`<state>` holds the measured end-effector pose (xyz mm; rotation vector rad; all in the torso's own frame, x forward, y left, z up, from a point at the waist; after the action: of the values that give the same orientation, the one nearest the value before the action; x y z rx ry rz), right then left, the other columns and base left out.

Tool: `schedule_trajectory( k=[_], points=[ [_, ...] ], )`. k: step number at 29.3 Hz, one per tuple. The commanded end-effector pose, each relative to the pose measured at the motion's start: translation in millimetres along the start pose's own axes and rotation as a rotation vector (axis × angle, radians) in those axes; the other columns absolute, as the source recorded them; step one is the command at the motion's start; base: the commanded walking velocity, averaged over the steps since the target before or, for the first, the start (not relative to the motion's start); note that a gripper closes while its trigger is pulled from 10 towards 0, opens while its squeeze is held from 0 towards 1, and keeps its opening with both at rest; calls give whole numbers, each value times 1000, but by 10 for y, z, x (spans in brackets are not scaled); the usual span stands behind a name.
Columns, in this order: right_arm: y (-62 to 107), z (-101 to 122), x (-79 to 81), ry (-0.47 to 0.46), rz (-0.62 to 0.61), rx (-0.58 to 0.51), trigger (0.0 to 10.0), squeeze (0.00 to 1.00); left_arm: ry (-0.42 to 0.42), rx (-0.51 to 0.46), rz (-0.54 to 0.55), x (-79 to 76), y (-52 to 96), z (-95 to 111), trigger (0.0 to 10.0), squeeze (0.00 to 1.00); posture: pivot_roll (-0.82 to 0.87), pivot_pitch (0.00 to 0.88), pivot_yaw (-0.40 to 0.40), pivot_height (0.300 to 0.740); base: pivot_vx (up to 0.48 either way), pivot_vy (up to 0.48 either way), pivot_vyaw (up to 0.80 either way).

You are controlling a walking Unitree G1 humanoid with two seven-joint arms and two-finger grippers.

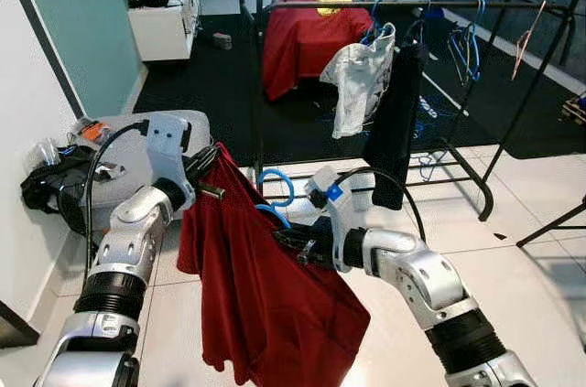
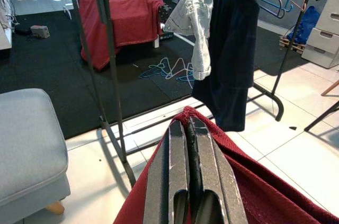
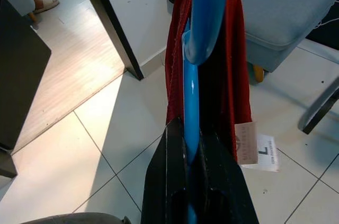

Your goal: Hang hanger

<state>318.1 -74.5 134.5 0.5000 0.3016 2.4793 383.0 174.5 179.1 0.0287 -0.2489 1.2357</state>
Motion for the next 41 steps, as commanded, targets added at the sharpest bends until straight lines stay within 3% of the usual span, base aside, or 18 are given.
schedule_trajectory(
  k=[1, 9, 17, 19, 28, 29, 39, 41],
  points=[
    [20, 68, -11, 19, -15, -16, 10000, 0, -31, -3, 26, 108, 1, 70, 3804, 0, -66, 2, 25, 740, 0, 0, 0],
    [29, 91, -37, 20, -28, -21, 10000, 0, -38, -1, 45, 159, 28, 69, 4706, 0, -66, 3, 23, 740, 0, 0, 0],
    [41, 113, -58, 14, -38, -29, 10000, 0, -69, 39, 77, 266, 104, 5, 4627, 0, -67, 0, 23, 740, 0, 0, 0],
    [46, 120, -62, 13, -38, -31, 10000, 0, -97, 74, 102, 335, 140, -44, 3922, 0, -66, 1, 23, 740, 0, 0, 0],
    [44, 125, -52, 9, -32, -34, 10000, 0, -151, 137, 154, 442, 186, -127, 3451, 0, -65, 1, 21, 740, 0, 0, 0],
    [43, 127, -47, 9, -29, -34, 10000, 0, -168, 169, 194, 507, 212, -165, 2667, 0, -67, 2, 22, 740, 0, 0, 0],
    [58, 119, -65, 6, -40, -34, 10000, 0, -257, 282, 280, 696, 356, -299, 1490, 0, -66, 6, 21, 740, 0, 0, 0],
    [59, 120, -69, 6, -42, -34, 10000, 0, -256, 284, 282, 704, 365, -301, 1765, 0, -66, 6, 21, 740, 0, 0, 0]
  ],
)
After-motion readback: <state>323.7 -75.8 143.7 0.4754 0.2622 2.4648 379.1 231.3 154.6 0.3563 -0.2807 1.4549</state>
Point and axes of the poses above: a point about 5 cm out from each wrist's last joint towards the gripper, its own y axis pointing back from the gripper into the wrist, its own z axis along the axis of the wrist's last joint, x = y × z, the point moved 2 cm from there along -y, pointing out of the wrist towards the gripper, and after that the axes turned 10 degrees about -y, right-handed, at the moved point
